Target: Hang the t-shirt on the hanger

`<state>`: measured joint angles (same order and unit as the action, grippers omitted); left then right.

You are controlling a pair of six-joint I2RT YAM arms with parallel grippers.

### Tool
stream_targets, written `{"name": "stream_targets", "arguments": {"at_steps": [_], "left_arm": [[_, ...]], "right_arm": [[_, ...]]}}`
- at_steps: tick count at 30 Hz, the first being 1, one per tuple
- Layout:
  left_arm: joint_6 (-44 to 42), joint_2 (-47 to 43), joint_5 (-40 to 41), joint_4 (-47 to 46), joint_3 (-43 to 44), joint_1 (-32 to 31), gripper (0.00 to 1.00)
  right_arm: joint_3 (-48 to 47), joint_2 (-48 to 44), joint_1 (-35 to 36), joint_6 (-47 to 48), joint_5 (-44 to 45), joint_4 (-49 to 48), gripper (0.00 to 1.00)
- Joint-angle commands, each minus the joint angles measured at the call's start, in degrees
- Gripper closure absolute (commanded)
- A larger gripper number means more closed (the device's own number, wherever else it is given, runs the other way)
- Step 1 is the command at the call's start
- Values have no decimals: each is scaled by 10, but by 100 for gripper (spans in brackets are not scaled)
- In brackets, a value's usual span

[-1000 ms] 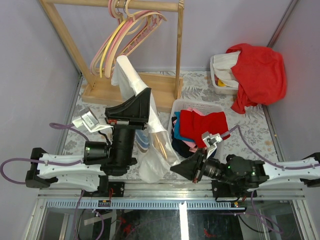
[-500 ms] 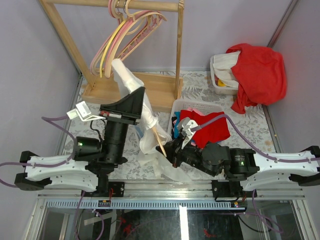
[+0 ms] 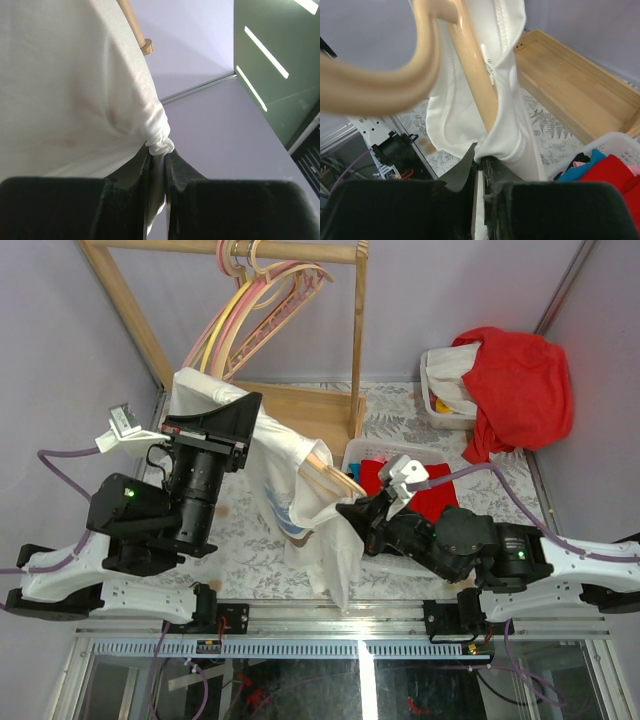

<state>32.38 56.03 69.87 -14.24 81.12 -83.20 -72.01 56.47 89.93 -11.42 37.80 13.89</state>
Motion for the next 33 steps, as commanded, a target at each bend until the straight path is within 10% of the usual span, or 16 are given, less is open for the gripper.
{"name": "stream_targets", "arguments": {"at_steps": [1,18,33], "left_arm": [[188,20,52,237,78,-2,100],[331,48,10,394,101,-2,100],[337,67,8,374,102,-2,100]], "right_arm": [[-18,-58,-6,11,17,73,89],[24,-121,-6,-12,-16,146,44],[139,-142,-6,46,-26,-21,34]]}}
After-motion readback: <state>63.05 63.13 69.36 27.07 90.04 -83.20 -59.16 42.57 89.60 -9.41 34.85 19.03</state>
